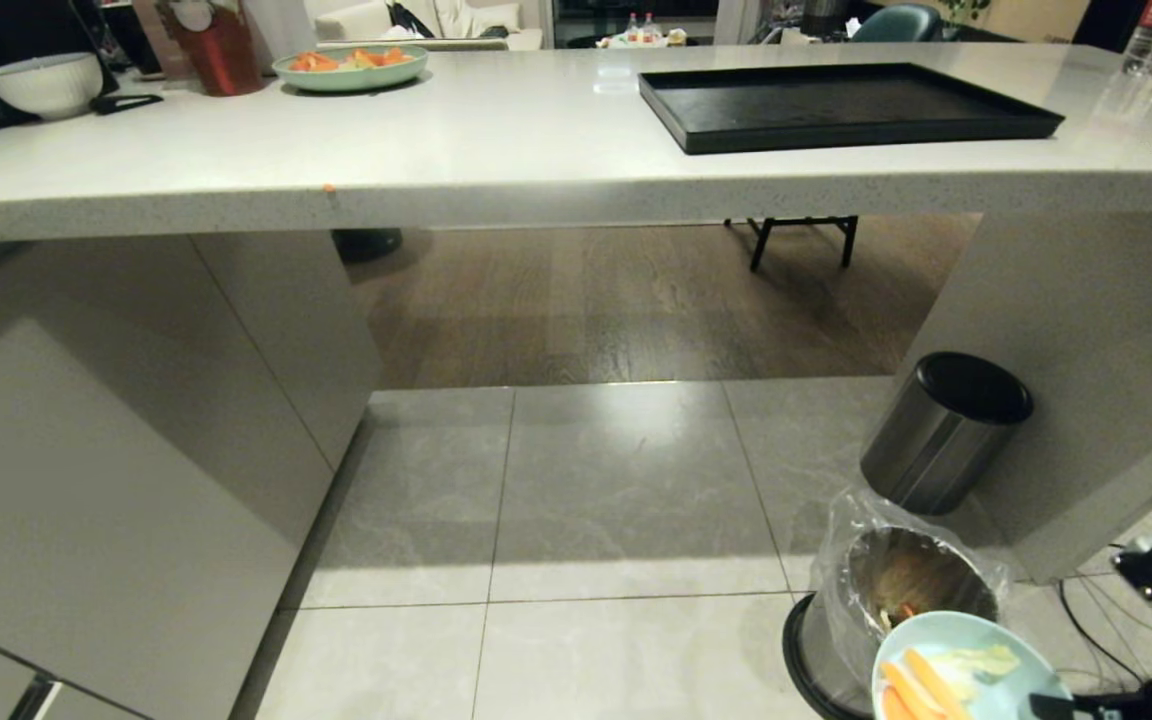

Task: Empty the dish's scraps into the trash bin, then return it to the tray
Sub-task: Move the bowl over the trash can

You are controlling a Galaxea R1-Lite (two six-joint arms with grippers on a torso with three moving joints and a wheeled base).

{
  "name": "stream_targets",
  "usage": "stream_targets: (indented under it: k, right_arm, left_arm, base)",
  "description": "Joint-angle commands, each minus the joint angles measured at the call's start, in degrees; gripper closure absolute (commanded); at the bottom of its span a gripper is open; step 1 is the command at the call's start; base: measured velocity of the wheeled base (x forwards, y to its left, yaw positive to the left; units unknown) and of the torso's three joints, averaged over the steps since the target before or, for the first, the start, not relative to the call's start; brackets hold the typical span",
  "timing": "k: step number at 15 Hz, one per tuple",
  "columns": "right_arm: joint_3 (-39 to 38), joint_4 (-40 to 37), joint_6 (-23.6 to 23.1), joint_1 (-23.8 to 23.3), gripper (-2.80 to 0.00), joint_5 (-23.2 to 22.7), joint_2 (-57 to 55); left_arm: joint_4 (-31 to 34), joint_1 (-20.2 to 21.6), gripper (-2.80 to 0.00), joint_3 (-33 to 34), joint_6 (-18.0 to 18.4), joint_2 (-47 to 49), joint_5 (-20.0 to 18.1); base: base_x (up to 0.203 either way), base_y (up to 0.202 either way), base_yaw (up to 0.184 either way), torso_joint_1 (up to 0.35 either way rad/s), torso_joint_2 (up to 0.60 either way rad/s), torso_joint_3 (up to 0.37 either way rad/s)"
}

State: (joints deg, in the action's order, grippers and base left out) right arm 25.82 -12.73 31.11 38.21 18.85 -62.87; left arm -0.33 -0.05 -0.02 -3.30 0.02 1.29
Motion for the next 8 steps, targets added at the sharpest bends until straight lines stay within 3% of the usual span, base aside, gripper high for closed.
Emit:
stream_targets:
  k: [1,8]
  right_arm:
    - [-0.19,-0.02,0.18,-0.02,0.0,0.14,0.03]
    - [0.37,-0.02,0.0,-0.06,0.0,0.14,0.03]
  left_arm:
    - [-0.02,0.0,0.0,0.02,-0.04,0.06,0.03]
    - [-0.02,0.03,0.0,0.02,-0.04,-0.02,0.03]
  base:
    - [0.0,0.0,0.0,0.0,0.0,0.0]
    - [0.0,0.0,0.0,0.021,0.05,0.056]
